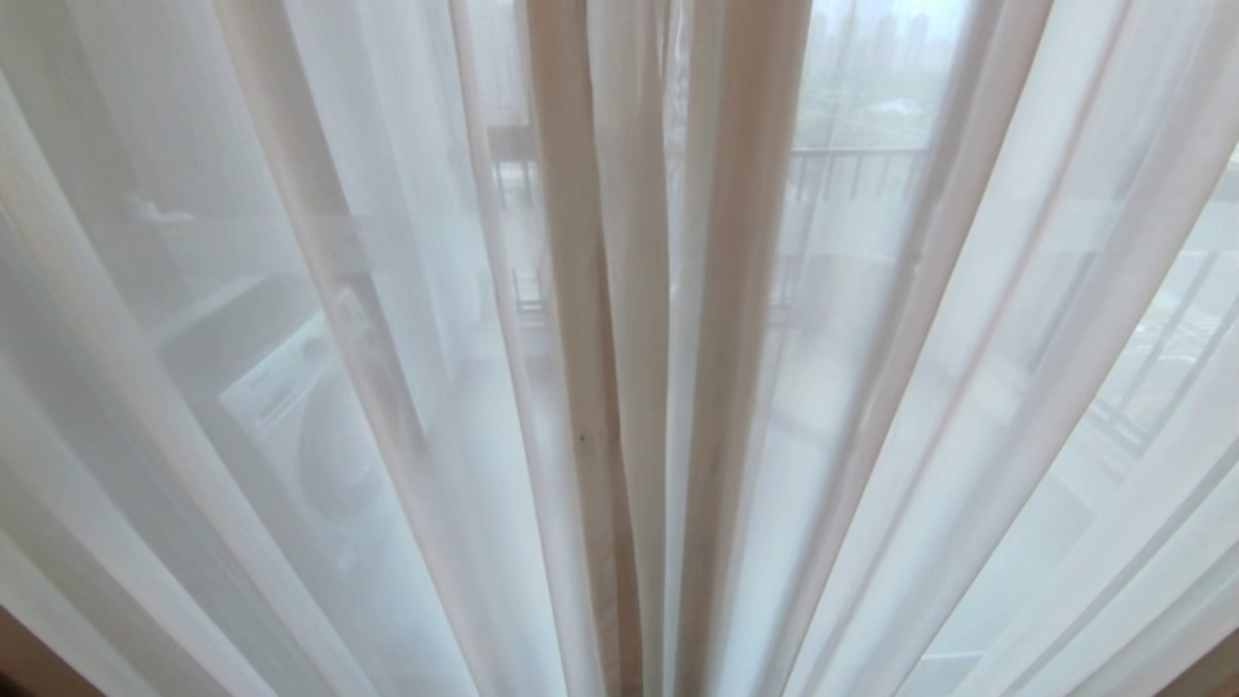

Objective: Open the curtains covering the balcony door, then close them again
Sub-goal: Pull the inner curtains open on both sides

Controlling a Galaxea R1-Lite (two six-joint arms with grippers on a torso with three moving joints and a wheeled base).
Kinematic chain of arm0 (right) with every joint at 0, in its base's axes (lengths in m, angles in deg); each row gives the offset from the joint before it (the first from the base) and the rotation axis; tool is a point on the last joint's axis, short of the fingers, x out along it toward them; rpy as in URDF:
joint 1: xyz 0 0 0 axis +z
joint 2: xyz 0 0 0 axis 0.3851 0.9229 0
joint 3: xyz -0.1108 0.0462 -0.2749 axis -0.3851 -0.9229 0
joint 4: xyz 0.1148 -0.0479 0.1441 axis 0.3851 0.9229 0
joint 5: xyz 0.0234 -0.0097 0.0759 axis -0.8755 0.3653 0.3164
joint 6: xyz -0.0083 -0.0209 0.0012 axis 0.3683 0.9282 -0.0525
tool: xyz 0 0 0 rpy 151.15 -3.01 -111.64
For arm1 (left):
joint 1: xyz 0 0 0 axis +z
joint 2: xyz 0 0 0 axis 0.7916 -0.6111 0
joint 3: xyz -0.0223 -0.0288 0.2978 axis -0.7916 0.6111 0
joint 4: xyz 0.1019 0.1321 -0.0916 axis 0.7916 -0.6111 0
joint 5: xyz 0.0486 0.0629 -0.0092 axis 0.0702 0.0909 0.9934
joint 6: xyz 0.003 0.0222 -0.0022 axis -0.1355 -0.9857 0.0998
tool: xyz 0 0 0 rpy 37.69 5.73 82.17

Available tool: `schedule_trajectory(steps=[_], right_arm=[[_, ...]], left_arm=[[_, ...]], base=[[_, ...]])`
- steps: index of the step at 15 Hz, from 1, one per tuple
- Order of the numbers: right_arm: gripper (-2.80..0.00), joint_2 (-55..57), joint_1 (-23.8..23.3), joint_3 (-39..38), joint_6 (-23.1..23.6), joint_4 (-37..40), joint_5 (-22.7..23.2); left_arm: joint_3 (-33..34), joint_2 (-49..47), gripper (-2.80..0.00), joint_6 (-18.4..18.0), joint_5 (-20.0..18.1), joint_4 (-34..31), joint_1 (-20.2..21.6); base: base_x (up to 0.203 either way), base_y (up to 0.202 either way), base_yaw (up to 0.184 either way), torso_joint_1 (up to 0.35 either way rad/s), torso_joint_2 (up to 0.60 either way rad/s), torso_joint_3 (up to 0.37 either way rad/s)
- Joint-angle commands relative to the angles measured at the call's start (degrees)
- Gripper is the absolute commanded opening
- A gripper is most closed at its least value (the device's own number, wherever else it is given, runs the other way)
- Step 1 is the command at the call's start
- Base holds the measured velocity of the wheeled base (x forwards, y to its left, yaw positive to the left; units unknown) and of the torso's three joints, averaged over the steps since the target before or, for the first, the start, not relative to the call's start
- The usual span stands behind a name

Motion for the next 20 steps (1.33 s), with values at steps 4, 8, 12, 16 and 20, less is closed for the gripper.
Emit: schedule_trajectory(steps=[4,8,12,16,20], right_arm=[[-2.8,-0.01,0.02,0.0,0.0,0.06,0.06],[-2.8,-0.01,0.02,0.0,0.09,-0.02,0.06],[-2.8,-0.01,0.02,0.0,0.03,0.05,0.0],[-2.8,-0.01,0.02,0.0,0.0,0.06,0.06],[-2.8,-0.01,0.02,0.0,0.04,0.06,0.06]], left_arm=[[-9.53,-0.92,-2.8,-0.37,-6.35,-1.14,0.0],[-20.15,-16.74,-2.8,-0.42,-16.14,-0.06,0.05],[-34.06,-37.54,-2.8,-0.35,-29.79,7.02,-0.5],[-48.78,-52.55,0.0,-0.31,-35.23,9.71,-11.03],[-59.26,-63.3,0.0,-0.52,-29.83,10.36,-24.81]], base=[[0.0,0.0,0.0,0.0,0.0,0.0],[0.0,0.0,0.0,0.0,0.0,0.0],[0.0,0.0,0.0,0.0,0.0,0.0],[0.0,0.0,0.0,0.0,0.0,0.0],[0.0,0.0,0.0,0.0,0.0,0.0]])
